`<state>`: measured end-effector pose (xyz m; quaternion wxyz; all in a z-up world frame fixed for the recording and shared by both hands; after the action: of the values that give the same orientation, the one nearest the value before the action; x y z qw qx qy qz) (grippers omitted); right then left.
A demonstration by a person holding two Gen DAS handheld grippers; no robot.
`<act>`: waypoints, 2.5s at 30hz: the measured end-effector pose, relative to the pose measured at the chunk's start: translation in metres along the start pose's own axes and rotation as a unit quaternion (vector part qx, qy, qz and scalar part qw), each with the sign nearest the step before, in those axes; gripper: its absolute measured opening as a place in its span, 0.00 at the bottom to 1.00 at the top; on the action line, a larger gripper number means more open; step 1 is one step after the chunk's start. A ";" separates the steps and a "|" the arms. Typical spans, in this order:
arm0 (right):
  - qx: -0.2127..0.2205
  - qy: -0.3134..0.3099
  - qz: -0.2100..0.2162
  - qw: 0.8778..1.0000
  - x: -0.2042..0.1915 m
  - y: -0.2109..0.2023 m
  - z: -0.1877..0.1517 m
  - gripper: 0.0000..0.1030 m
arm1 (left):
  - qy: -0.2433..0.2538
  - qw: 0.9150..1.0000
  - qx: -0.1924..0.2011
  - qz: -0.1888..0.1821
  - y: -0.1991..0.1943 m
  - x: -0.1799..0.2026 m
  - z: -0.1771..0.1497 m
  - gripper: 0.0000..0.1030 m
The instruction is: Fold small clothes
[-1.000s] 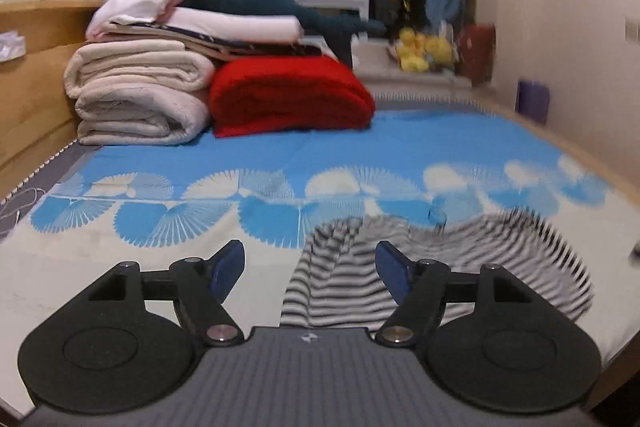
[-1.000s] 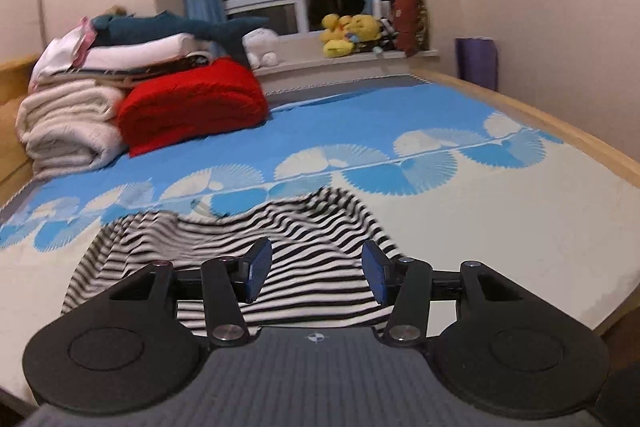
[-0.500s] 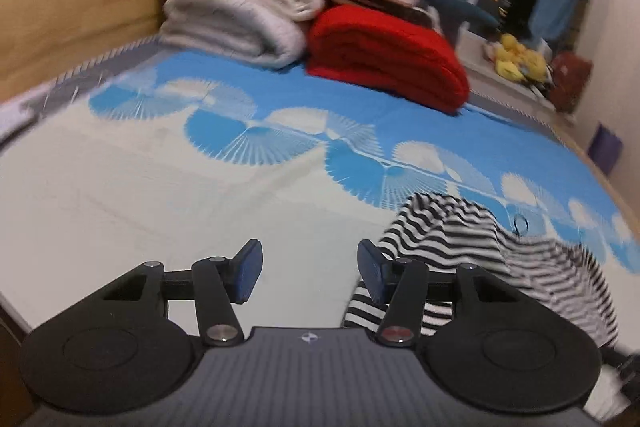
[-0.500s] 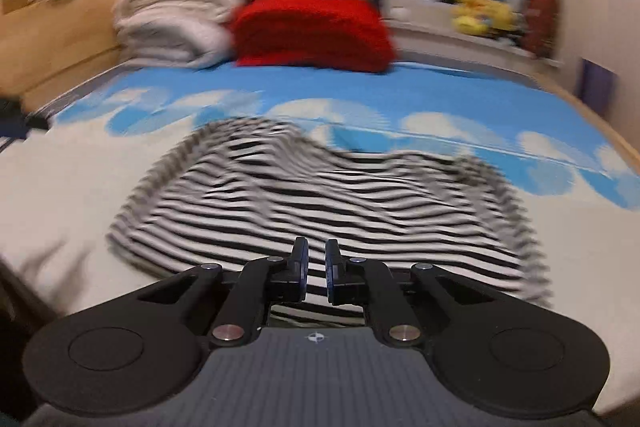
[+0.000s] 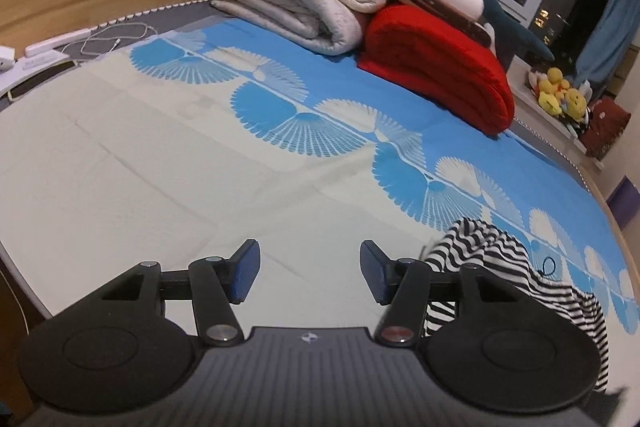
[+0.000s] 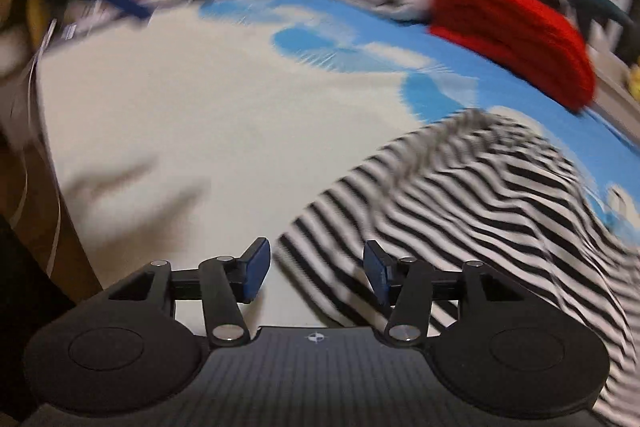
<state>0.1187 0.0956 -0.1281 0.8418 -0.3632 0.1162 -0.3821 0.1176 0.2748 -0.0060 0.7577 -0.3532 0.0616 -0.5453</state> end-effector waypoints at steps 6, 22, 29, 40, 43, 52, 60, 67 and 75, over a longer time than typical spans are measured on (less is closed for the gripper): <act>-0.048 -0.042 -0.023 0.998 -0.013 0.032 -0.001 0.50 | -0.015 1.000 -0.008 0.005 0.007 -0.013 0.005 0.59; -0.002 -0.024 -0.035 0.999 -0.010 0.006 0.020 0.06 | -0.014 1.000 -0.011 0.010 0.009 -0.016 0.004 0.59; 0.034 0.011 -0.021 0.999 -0.035 -0.017 0.055 0.05 | -0.031 0.999 0.010 0.021 0.003 -0.018 0.006 0.59; -0.003 0.140 0.002 0.990 -0.013 -0.022 0.057 0.04 | -0.005 0.999 0.017 0.031 -0.001 -0.005 0.000 0.59; 0.017 0.158 -0.004 0.987 0.017 -0.043 0.065 0.04 | 0.006 0.999 0.015 0.033 0.000 0.003 -0.003 0.59; 0.139 0.403 -0.090 0.900 0.227 -0.163 -0.009 0.04 | 0.063 0.998 0.014 0.020 -0.004 0.040 -0.019 0.59; -0.050 0.579 -0.247 0.775 0.323 -0.187 -0.210 0.09 | 0.110 0.994 -0.004 0.001 0.007 0.081 -0.036 0.59; 0.052 0.517 -0.196 0.832 0.360 -0.231 -0.191 0.27 | 0.165 0.985 -0.023 -0.033 0.017 0.123 -0.056 0.59; 0.070 0.455 -0.050 0.886 0.400 -0.157 -0.134 0.47 | 0.203 0.978 -0.033 -0.036 0.027 0.155 -0.076 0.59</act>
<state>0.2399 -0.3357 -0.0800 0.6999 -0.0948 0.4409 -0.5538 0.1639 0.1081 -0.0337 0.6969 -0.2616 0.2192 -0.6307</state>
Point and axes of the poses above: each gripper's, at about its wrist camera, not at the fingertips, and y roughly the way its jaws point, x to its right, z to its top, the point moved 2 cm from there along y, roughly the way its jaws point, and after that the axes turned 4 degrees about x, right-handed, at the moved point
